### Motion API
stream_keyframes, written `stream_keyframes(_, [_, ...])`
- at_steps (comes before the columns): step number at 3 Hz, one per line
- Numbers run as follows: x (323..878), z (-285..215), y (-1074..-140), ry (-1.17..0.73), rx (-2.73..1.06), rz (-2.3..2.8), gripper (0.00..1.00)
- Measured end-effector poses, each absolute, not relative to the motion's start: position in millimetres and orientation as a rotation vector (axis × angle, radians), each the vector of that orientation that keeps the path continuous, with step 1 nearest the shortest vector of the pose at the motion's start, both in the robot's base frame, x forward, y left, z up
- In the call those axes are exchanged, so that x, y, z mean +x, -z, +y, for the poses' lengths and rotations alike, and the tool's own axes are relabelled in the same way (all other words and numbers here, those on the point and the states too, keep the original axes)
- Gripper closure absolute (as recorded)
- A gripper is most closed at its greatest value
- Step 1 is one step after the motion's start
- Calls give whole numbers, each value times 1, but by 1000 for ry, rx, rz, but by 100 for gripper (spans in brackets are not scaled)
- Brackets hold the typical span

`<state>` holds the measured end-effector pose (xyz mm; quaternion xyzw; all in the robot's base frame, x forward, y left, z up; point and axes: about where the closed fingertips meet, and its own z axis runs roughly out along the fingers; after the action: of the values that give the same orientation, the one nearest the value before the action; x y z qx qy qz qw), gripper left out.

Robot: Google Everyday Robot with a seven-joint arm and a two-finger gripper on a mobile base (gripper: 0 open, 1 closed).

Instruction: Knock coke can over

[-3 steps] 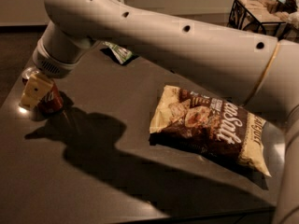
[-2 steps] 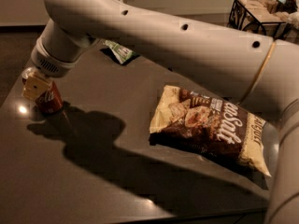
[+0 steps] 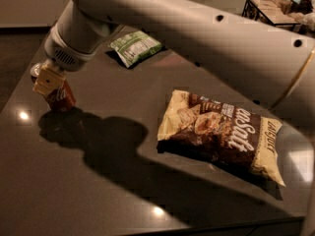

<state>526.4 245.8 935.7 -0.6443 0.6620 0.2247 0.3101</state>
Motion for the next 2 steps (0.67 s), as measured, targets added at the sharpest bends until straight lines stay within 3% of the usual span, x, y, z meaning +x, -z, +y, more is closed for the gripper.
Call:
stream_keyframes(1, [522,198,-953,-518,-1822,1714,100])
stream_keyframes(2, [507,149,-959,-398,-1995,1669,100])
